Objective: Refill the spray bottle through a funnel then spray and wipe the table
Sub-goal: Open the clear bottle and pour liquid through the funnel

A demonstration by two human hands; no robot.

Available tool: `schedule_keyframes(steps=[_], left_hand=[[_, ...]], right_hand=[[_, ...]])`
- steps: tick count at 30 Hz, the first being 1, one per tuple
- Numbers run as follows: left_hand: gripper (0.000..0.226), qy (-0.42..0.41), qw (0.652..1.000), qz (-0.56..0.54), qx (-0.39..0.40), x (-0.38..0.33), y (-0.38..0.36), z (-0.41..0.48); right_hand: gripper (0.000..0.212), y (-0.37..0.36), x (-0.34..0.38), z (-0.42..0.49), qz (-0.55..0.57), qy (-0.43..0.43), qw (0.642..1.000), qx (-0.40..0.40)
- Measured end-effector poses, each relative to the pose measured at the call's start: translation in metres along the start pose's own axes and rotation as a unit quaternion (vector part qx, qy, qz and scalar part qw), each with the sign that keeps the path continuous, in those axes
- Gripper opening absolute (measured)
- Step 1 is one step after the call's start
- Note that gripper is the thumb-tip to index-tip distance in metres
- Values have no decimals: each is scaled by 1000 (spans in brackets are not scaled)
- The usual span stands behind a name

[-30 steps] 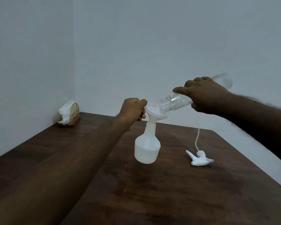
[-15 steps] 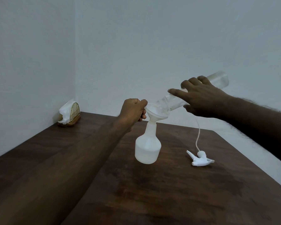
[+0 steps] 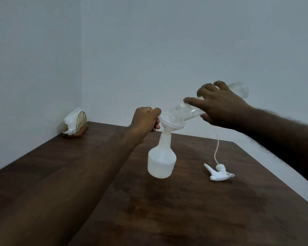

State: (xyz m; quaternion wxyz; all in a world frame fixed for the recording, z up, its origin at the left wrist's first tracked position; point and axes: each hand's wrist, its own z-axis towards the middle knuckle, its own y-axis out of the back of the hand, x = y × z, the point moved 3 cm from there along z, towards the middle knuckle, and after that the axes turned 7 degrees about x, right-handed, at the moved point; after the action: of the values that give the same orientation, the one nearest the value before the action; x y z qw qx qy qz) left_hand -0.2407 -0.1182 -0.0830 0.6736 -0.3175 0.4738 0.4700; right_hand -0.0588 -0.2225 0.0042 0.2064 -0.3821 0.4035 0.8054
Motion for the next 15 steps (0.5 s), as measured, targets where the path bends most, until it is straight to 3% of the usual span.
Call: schedule_keyframes(steps=[6, 9, 15], left_hand=[[15, 3, 1000, 2, -1, 0, 1, 0], [15, 2, 1000, 1, -2, 0, 0, 0], [15, 2, 1000, 2, -4, -1, -1, -1]], right_hand=[[67, -2, -2, -4, 3, -30, 999, 15], [55, -3, -5, -7, -6, -41, 999, 17], [49, -3, -7, -13, -32, -19, 999, 2]])
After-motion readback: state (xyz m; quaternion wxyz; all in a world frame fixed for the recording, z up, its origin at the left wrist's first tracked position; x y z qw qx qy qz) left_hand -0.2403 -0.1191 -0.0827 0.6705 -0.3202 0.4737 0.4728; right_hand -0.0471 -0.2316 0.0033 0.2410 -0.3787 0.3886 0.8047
